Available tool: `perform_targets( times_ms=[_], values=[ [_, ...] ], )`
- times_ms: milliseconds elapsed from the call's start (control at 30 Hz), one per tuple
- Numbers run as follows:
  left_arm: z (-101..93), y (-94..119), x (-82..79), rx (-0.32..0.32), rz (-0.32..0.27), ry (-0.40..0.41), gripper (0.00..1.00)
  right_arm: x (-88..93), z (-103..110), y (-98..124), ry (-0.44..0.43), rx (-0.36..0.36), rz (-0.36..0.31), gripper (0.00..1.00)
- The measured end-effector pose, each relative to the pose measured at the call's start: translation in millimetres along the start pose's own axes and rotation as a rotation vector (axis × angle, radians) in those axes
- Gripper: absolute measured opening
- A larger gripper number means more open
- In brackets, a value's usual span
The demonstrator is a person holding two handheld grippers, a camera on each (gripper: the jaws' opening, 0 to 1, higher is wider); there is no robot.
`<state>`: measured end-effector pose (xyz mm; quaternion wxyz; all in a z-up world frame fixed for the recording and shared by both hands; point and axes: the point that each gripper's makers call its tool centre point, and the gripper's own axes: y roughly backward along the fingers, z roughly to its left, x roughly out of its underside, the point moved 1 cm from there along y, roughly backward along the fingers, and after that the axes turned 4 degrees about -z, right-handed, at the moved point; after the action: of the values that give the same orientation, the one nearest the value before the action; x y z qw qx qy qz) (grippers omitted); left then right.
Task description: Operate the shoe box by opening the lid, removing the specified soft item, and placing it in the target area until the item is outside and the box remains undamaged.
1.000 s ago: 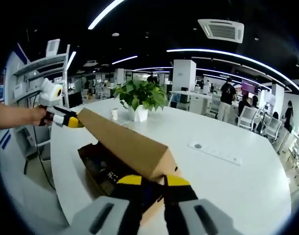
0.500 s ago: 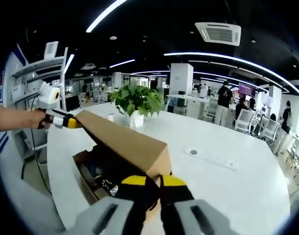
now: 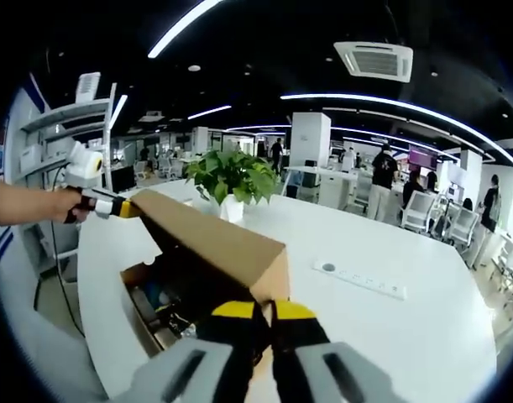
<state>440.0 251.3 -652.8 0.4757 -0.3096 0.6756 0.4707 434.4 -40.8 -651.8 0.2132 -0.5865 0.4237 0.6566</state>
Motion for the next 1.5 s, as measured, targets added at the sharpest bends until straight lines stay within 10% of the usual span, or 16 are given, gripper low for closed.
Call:
perform_targets(
  times_ms=[500,1500],
  values=[
    [6.3,-10,-8.0,-0.059,0.018,0.021,0.01,-1.8,-6,-8,-0.028,0.017,0.005,0.05],
    [13.7,-27,-21.9,-0.084,0.069,0.066,0.00,62.9,-13,-22,-0.049,0.066,0.083,0.10]
  ],
)
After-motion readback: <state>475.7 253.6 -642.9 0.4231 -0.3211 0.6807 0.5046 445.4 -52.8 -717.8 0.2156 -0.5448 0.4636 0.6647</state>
